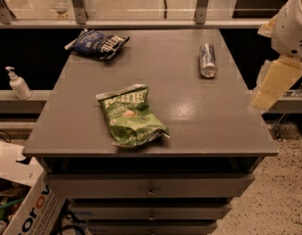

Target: Move redbull can near blue chip bag

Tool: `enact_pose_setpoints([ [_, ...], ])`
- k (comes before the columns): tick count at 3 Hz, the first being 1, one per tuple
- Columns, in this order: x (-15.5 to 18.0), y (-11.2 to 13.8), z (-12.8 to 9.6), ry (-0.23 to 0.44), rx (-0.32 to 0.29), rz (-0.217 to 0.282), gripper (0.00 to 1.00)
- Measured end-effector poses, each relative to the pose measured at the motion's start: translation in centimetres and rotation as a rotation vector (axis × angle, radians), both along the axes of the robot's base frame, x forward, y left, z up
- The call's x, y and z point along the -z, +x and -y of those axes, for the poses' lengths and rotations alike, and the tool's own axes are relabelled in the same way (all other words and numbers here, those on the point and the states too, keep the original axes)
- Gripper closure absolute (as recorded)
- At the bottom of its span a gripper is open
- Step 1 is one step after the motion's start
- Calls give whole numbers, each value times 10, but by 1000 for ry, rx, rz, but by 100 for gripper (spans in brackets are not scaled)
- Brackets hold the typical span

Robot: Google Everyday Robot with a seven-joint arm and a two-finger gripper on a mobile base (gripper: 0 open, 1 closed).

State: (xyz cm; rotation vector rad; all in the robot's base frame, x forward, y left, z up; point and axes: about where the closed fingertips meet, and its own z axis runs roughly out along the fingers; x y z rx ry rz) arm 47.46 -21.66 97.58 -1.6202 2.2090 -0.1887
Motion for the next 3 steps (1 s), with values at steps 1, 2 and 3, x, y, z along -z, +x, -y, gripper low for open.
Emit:
enact_pose_setpoints([
  [1,0,38,-5,10,-7,34,0],
  [2,7,69,-15,8,-68,67,0],
  [3,14,96,-22,-28,-152,93,0],
])
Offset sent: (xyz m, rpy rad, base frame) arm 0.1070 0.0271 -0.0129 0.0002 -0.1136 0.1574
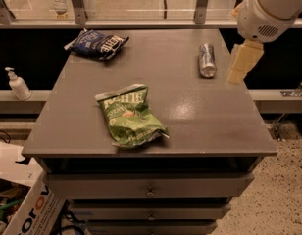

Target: Move redbull can near blue chip bag

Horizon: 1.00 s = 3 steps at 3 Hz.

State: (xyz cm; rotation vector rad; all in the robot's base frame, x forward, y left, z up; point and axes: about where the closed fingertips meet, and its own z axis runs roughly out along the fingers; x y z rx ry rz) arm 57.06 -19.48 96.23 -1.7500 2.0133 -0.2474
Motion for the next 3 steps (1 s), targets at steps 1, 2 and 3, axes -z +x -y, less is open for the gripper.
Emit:
enact_pose_setpoints([
  [1,4,21,0,-65,-100,11,0],
  [2,3,21,-1,-78,-130,20,0],
  [3,3,21,-1,-75,-124,18,0],
])
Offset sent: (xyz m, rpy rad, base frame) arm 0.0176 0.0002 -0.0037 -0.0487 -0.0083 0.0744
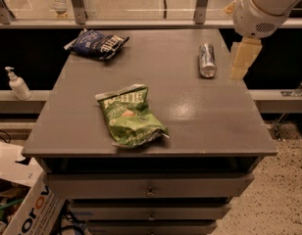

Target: Move redbull can near blue chip bag

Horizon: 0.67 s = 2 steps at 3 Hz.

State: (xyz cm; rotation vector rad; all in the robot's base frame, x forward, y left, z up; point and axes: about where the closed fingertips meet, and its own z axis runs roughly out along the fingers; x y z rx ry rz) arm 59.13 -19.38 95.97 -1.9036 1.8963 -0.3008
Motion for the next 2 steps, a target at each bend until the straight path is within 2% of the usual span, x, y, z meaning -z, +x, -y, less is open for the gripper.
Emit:
enact_pose_setpoints([
  [1,-3,15,9,-65,-16,15,0],
  [2,-2,44,22,-174,-69,38,0],
])
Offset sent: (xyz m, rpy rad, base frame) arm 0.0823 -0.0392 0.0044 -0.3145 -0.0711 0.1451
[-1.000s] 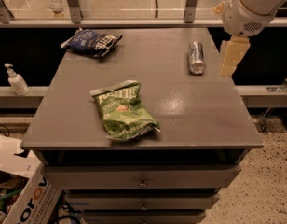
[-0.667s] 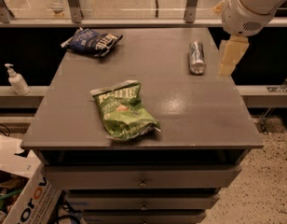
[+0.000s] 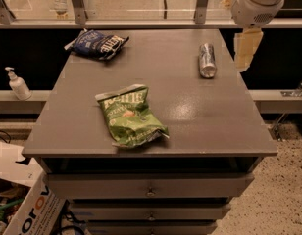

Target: Move redbull can near blue chip bag

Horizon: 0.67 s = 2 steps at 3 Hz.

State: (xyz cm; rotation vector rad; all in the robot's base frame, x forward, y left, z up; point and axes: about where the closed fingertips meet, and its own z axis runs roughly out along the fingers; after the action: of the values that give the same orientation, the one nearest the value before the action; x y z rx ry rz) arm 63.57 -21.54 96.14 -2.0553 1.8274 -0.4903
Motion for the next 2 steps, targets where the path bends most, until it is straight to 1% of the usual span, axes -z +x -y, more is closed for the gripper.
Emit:
enact_pose_setpoints([
  [1,-2,23,15,-111,-66,19,0],
  [2,-14,39,38,-232,-194,53,0],
])
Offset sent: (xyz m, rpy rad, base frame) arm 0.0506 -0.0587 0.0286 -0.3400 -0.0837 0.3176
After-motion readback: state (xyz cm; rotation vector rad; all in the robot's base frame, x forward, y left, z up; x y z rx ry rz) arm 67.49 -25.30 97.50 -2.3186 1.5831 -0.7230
